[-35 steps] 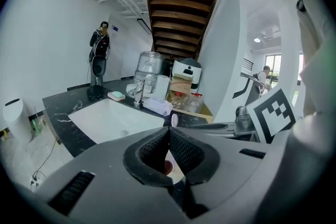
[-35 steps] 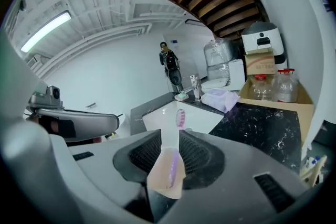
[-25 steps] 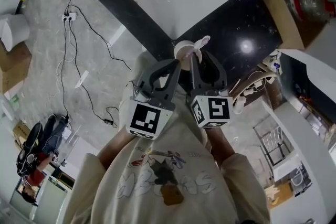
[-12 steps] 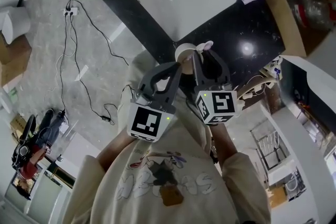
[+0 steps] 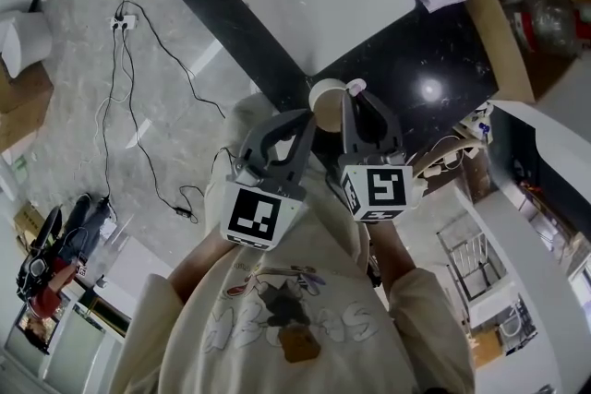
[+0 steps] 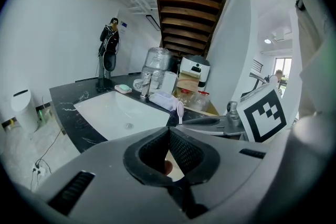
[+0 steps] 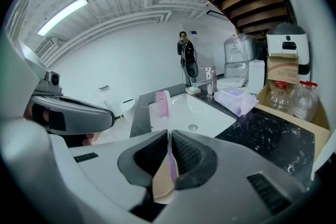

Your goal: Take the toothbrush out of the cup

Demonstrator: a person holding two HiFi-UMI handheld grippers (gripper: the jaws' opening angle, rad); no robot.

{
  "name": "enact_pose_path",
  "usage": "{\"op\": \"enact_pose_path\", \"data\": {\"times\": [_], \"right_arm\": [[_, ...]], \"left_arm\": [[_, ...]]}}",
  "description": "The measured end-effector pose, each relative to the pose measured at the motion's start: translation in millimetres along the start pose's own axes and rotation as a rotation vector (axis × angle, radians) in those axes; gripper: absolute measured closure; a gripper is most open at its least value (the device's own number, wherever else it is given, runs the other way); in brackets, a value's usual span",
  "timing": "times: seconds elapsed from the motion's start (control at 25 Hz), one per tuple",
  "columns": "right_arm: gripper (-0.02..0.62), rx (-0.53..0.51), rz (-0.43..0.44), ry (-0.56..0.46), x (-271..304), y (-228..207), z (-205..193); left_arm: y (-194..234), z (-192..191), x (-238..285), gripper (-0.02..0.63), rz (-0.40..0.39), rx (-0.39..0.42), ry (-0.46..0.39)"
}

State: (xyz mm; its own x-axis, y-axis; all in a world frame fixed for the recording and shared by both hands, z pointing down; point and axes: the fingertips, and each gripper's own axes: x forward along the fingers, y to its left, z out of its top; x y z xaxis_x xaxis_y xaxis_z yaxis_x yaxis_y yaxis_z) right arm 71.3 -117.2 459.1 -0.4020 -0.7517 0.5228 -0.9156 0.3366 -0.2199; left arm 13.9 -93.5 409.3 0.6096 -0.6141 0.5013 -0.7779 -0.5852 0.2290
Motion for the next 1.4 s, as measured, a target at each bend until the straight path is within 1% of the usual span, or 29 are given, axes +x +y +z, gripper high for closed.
{"op": "enact_pose_path", "data": {"times": [0.12, 0.44, 0.64, 0.88, 1.08, 1.28, 1.4], "right_arm": [[0.558, 0.001, -0.012, -0.009, -4.0, 3.3, 1.2], [0.558, 0.055, -0.052, -0.048, -19.5, 6.4, 6.5], [0.558, 0.08, -0.091, -0.09, -28.0, 12.0, 17.5], [0.558, 0.086, -0.113, -0.14, -39.4, 18.9, 30.9], [0.558, 0.1, -0.149, -0.179, -48.5, 27.3, 42.0], [0.558, 0.052, -0.157, -0.207, -56.7, 43.6, 53.3], [0.558, 0.045, -0.165, -0.227, -62.3, 49.7, 59.8]], "left_arm": [[1.7, 2.5, -3.8, 0.594, -0.005, 0.0, -0.008], [0.0, 13.7, -13.7, 0.594, -0.042, 0.032, -0.03], [1.0, 18.2, -24.6, 0.594, -0.067, 0.049, -0.038], [-2.8, 27.1, -35.5, 0.594, -0.098, 0.078, -0.06], [-4.9, 31.6, -44.4, 0.594, -0.136, 0.104, -0.07], [-7.0, 38.6, -53.9, 0.594, -0.164, 0.13, -0.093], [-4.9, 43.1, -59.2, 0.594, -0.175, 0.131, -0.105]]}}
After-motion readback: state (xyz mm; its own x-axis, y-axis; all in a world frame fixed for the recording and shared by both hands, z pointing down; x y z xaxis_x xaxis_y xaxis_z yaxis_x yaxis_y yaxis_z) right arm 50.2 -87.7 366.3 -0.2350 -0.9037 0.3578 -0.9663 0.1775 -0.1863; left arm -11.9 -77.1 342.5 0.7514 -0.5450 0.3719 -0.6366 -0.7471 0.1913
